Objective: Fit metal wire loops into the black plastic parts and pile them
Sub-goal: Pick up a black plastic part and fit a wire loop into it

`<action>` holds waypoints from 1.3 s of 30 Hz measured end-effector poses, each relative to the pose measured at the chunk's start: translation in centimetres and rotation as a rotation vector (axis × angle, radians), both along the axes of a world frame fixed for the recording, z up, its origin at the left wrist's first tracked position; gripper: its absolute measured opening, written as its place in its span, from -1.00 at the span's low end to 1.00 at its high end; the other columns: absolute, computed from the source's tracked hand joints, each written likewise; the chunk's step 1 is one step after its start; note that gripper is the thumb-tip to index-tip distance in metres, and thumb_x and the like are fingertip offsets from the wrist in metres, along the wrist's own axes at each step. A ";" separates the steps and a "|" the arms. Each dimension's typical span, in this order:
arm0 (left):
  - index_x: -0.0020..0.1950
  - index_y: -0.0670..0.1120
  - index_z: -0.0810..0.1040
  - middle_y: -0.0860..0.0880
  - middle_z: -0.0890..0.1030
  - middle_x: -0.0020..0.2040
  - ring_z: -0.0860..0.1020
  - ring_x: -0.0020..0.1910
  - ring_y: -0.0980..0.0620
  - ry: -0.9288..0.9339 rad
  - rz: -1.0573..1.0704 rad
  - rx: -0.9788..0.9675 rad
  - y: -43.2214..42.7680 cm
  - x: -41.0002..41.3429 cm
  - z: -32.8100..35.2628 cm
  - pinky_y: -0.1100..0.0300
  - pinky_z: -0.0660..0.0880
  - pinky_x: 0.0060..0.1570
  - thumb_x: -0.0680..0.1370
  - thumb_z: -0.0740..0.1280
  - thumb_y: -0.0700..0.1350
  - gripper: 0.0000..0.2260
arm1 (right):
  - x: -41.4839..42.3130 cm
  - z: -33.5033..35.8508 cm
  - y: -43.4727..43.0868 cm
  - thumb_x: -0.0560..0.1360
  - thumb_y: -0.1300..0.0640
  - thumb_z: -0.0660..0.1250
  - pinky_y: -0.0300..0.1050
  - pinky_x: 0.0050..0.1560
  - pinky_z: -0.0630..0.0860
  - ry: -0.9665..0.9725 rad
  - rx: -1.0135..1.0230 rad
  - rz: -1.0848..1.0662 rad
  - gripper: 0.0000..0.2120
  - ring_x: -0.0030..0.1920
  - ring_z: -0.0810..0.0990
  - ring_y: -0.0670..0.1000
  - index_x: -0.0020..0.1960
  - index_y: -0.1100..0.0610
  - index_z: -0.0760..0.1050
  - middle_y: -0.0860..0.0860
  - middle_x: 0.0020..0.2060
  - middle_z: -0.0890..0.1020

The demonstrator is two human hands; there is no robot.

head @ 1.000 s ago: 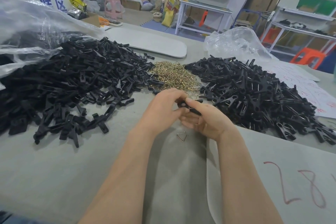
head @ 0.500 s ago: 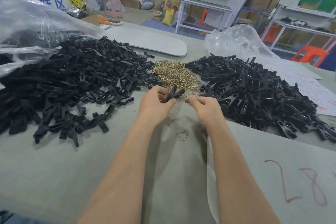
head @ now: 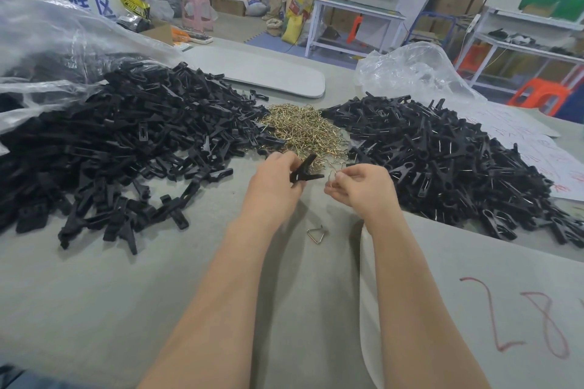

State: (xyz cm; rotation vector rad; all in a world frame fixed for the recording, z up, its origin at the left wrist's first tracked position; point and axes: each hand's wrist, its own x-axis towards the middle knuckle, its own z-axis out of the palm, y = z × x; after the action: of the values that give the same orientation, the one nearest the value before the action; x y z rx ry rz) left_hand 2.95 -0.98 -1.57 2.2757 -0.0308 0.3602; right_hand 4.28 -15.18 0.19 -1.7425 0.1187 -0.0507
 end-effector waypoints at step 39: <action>0.05 -0.05 0.57 0.00 0.52 -0.02 0.51 -0.01 -0.04 -0.031 -0.100 0.119 0.0 -0.3 0.4 0.01 0.46 0.04 0.49 0.39 -0.18 -0.84 | 0.1 0.2 0.6 0.46 0.17 0.38 -0.14 -0.18 0.42 -0.060 -0.358 -0.016 -0.81 -0.30 0.49 0.03 -0.30 0.22 0.56 0.09 -0.41 0.56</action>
State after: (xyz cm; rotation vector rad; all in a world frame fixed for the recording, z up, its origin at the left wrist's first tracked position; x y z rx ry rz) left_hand 2.63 -0.99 -1.20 2.3758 -0.1858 0.3497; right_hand 4.36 -14.58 0.39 -2.0950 0.0823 -0.1430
